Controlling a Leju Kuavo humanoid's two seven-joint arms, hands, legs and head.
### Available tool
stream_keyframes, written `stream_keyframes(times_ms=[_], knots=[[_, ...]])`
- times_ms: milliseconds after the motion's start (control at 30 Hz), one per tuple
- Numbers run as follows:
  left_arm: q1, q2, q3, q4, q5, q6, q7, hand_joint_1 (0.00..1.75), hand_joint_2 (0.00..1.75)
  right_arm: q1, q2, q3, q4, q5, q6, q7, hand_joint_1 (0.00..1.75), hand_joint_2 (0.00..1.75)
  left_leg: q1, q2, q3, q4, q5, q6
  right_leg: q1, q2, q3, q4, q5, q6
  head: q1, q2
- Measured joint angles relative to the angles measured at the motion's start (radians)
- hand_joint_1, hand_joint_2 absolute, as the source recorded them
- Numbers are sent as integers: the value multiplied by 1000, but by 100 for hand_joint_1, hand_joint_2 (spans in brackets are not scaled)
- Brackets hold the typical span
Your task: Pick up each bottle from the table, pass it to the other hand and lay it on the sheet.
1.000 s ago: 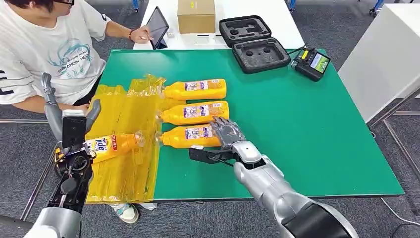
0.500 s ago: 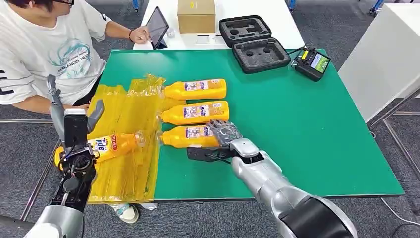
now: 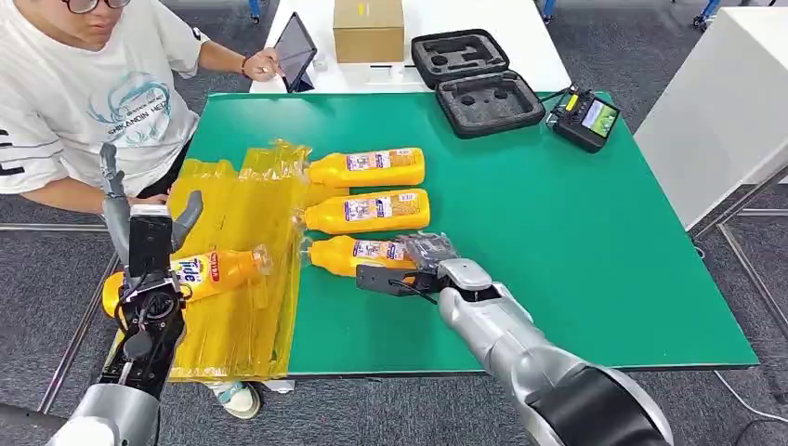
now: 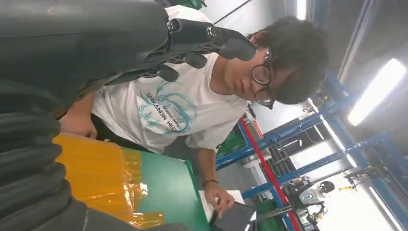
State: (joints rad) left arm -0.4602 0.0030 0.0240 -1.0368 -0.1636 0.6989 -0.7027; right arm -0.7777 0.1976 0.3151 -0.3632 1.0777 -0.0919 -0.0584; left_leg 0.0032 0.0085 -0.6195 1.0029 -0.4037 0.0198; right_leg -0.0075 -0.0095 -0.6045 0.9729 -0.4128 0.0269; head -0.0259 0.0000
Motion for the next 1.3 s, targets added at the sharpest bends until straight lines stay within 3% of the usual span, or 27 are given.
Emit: stream_keyframes(times_ms=[100, 300, 433, 500, 633, 700, 900, 1100, 1300], knots=[[0, 0, -6, 2, 5, 0, 0, 0, 175, -1, -2, -2, 3, 0, 2, 0, 157, 175, 0, 0, 0, 0, 0, 0, 0, 0, 0, 0, 0, 0, 0, 0], [0, 0, -15, 9, 22, 0, 0, 0, 175, -1, -3, -6, 5, -1, -1, -2, 175, 175, 0, 0, 0, 0, 0, 0, 0, 0, 0, 0, 0, 0, 0, 0], [0, 0, -23, 10, 42, -1, 0, 0, 175, -1, -3, -12, 7, -26, -2, -38, 175, 175, 0, 0, 0, 0, 0, 0, 0, 0, 0, 0, 0, 0, 0, 0], [1, 0, -25, 10, 73, -22, 0, 0, 175, 3, -3, -33, 7, -97, -2, -134, 175, 175, 0, 0, 0, 0, 0, 0, 0, 0, 0, 0, 0, 0, 0, 0], [25, 0, -14, 2, 195, -130, 0, 0, 175, 58, 11, -123, -33, -352, -13, -516, 175, 175, 0, 0, -1, 0, 0, 0, 0, 0, 0, 0, 0, 0, 0, 0], [62, -4, 14, -23, 271, -208, 0, 0, 175, 89, 23, -169, -92, -471, -11, -615, 175, 175, 1, 0, -1, 0, 0, 0, 0, 1, 0, 0, 0, 0, 0, 0], [172, -30, 166, -109, 357, -332, 0, 0, 175, 200, 22, -183, -340, -716, -96, -640, 175, 175, 1, 1, -3, 0, -1, -1, 0, 1, -3, 0, -1, -1, 0, 0], [222, -55, 292, -166, 406, -391, 0, 0, 175, 285, 7, -160, -532, -826, -220, -640, 175, 175, 1, 0, -3, 0, -1, 0, 0, 0, -3, 0, -1, 0, 0, 0], [245, -62, 312, -177, 454, -442, 0, 0, 175, 326, -6, -135, -600, -859, -243, -640, 175, 175, 1, 0, -3, 0, -1, 0, 0, 0, -3, 0, 0, 0, 0, 0]])
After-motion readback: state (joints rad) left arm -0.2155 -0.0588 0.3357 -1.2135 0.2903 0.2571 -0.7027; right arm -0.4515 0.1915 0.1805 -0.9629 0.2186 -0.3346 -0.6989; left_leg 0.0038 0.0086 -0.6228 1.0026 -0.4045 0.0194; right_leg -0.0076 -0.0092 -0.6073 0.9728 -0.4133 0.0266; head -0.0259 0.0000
